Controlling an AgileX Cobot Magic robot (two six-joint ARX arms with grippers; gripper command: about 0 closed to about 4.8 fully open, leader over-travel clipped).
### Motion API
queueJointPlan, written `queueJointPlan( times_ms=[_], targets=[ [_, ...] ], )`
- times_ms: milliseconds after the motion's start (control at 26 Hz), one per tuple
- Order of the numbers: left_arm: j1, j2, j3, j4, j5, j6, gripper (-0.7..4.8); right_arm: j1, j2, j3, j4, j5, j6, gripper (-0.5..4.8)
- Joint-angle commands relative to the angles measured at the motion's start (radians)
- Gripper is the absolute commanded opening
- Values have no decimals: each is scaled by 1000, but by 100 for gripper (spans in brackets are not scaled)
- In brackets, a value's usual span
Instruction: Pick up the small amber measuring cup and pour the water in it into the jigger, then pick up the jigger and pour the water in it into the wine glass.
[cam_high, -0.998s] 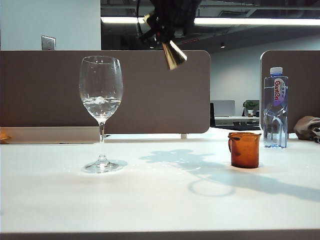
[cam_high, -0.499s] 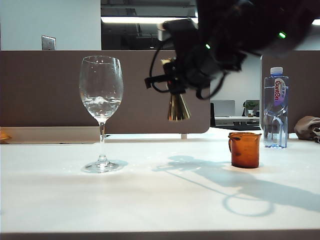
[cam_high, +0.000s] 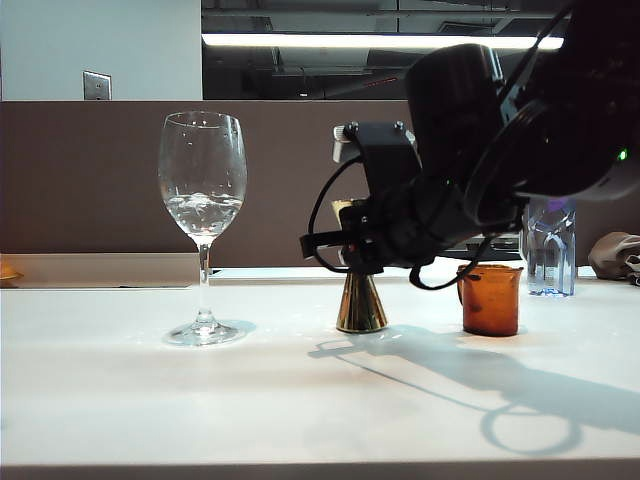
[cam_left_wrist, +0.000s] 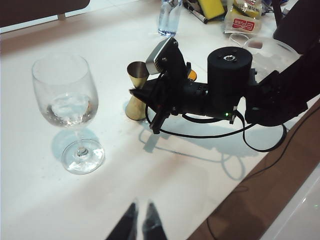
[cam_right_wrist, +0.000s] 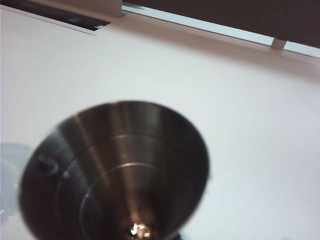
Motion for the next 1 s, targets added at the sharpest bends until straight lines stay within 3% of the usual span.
queueJointPlan(
  times_ms=[38, 384, 461, 691, 883, 998],
  targets=[
    [-1, 0, 3, 13, 3, 4, 26, 3, 7, 4, 40, -2, 39, -1],
    [-1, 0, 3, 13, 3, 4, 26, 4, 18, 4, 41, -47, 40, 6],
    [-1, 0, 3, 13, 3, 4, 26, 4, 18, 4, 42, -46, 40, 77],
    [-1, 0, 3, 13, 3, 4, 26, 12, 18, 4, 42, -47, 66, 112],
    [-1, 0, 3, 13, 3, 4, 26, 18, 17, 4, 43, -43, 66, 279],
    [-1, 0, 3, 13, 3, 4, 26, 24, 17, 3, 42, -41, 65, 285]
  ],
)
